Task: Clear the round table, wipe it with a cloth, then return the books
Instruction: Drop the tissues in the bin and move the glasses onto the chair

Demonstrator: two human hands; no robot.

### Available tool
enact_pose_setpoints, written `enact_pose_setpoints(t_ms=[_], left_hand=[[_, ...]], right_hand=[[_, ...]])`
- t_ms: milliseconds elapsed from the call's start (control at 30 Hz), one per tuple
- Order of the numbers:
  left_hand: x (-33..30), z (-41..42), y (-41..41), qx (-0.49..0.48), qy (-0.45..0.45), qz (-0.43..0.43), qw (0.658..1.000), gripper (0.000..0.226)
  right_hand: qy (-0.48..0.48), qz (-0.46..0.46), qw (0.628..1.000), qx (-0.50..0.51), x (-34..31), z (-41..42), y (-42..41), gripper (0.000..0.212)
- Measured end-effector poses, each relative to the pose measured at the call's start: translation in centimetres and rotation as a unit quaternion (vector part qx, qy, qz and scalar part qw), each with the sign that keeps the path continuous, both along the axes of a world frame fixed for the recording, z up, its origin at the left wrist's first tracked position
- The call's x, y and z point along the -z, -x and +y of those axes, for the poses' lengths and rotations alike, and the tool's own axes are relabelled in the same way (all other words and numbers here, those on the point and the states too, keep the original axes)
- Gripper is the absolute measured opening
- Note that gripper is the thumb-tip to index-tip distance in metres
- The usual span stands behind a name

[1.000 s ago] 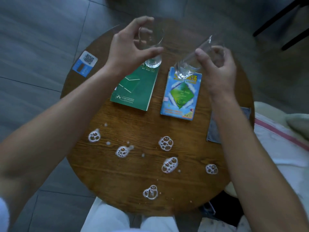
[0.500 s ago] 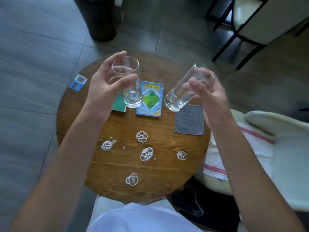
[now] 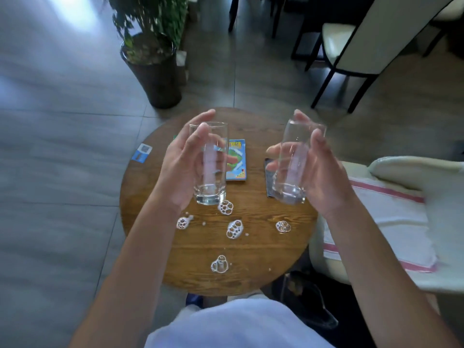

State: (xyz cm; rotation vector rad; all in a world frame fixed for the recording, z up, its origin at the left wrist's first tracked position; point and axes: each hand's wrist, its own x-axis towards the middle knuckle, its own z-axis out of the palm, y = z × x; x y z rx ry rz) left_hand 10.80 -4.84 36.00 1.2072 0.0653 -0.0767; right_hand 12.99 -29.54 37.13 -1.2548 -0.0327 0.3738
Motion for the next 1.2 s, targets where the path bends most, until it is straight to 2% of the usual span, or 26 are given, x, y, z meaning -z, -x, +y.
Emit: enact_pose_setpoints(t_ms=[167, 333, 500, 567, 700, 933, 1200], left_hand=[[-1.5, 3.6, 4.6, 0.021, -0.005, -0.04, 0.999, 0.081], [-2.1, 6.1, 8.8, 0.051, 0.059, -0.027, 0.997, 0.087], [-3.6, 6.0, 11.3, 0.109, 0.08, -0.014, 0.991, 0.09], [-4.3, 5.2, 12.2, 0.132, 0.079, -0.013, 0.988, 0.088], [-5.3, 2.8, 14.3, 0.156, 0.071, -0.053, 0.984, 0.089], [-6.0, -3.2, 17.8, 0.182, 0.034, -0.077, 0.98, 0.082], [-6.0, -16.7, 23.2, 0.258, 0.054, -0.07, 0.962, 0.069]], right_hand=[[-0.004, -0.007, 1.0, 0.009, 0.1, 3.2, 5.9, 0.092], [-0.02, -0.055, 0.998, 0.014, -1.0, 6.4, 11.5, 0.095], [0.0, -0.117, 0.993, 0.035, -3.3, 7.4, 16.6, 0.054], [0.011, -0.137, 0.989, 0.056, -4.0, 7.0, 18.4, 0.047], [0.022, -0.166, 0.98, 0.106, -5.3, 5.0, 21.6, 0.041], [0.014, -0.195, 0.964, 0.181, -5.7, -0.5, 26.9, 0.048], [0.028, -0.154, 0.957, 0.246, -5.2, -10.8, 35.5, 0.042]])
